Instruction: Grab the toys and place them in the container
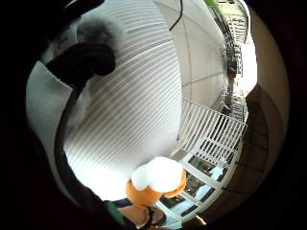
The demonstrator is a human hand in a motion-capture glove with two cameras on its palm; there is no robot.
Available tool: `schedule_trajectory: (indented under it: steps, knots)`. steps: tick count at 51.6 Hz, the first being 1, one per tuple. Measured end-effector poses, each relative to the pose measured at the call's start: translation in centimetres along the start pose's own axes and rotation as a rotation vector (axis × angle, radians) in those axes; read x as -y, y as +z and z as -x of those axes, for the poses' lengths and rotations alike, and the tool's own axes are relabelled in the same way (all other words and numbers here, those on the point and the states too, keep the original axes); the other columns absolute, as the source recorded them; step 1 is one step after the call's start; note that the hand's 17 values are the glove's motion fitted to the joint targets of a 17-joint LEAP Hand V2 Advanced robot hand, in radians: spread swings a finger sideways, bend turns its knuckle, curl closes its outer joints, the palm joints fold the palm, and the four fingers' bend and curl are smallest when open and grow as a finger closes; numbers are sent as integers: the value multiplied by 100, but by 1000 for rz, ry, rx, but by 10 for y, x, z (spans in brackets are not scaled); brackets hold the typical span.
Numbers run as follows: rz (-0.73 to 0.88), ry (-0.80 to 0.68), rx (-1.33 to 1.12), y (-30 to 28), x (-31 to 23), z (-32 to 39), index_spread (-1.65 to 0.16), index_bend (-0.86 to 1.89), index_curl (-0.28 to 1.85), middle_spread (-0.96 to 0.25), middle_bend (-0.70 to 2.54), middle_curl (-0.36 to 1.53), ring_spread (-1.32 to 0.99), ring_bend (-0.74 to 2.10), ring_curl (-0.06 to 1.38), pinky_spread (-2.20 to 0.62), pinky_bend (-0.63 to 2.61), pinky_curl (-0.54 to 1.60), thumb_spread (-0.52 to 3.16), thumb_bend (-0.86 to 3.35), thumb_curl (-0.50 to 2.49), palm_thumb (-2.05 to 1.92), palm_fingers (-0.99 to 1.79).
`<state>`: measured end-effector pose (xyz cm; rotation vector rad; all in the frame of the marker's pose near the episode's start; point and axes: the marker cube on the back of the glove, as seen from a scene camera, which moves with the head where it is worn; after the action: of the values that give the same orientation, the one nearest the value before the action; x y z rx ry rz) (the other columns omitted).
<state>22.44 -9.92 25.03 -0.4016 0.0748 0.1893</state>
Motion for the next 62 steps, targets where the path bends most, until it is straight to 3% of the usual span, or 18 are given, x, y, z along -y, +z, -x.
schedule_trajectory:
  steps: [3, 8, 12, 18, 25, 30, 35, 37, 45, 53, 62]
  knots:
    - [-2, 7, -5, 0, -2, -1, -33, 1, 3, -5, 10, 27, -22, 115, 43, -33, 164, 40, 107, 16, 34, 49, 29]
    - [-24, 14, -31, 0, -6, -2, -35, 9, 3, -9, 23, 30, -32, 131, 48, -41, 157, 38, 111, 24, 37, 64, 51]
    - [-66, 12, -27, -4, -5, -2, -35, 15, 4, -15, 31, 33, -35, 133, 48, -46, 144, 34, 112, 27, 39, 71, 68]
    - [-126, 17, 52, -7, -8, -2, -30, 57, 17, -27, 48, 40, -37, 120, 44, -50, 107, 25, 93, 27, 47, 80, 115]
    - [-133, 16, 67, -12, -11, 4, -21, 76, 28, -32, 62, 47, -38, 118, 45, -46, 87, 23, 77, 33, 55, 94, 128]
    - [-162, 23, 47, -21, -13, 12, -15, 88, 35, -33, 80, 54, -37, 116, 44, -46, 75, 23, 86, 49, 61, 108, 140]
    - [-178, 12, 56, -46, -30, 21, -11, 96, 39, -33, 91, 57, -38, 114, 43, -50, 74, 25, 103, 61, 64, 111, 139]
    - [-204, 8, 56, -63, -36, 24, -12, 87, 38, -34, 82, 55, -39, 119, 45, -49, 83, 29, 76, 40, 64, 92, 118]
    - [-258, 27, 73, -142, -65, 40, -19, 69, 37, -38, 63, 52, -40, 114, 45, -48, 104, 38, 61, 21, 66, 71, 96]
    - [-501, -35, 70, -214, -93, 77, -24, 59, 36, -41, 55, 52, -42, 111, 44, -47, 106, 40, 57, 17, 70, 70, 96]
    - [-563, -83, 74, -263, -132, 134, -28, 50, 36, -44, 49, 53, -43, 108, 43, -47, 105, 40, 56, 15, 75, 71, 98]
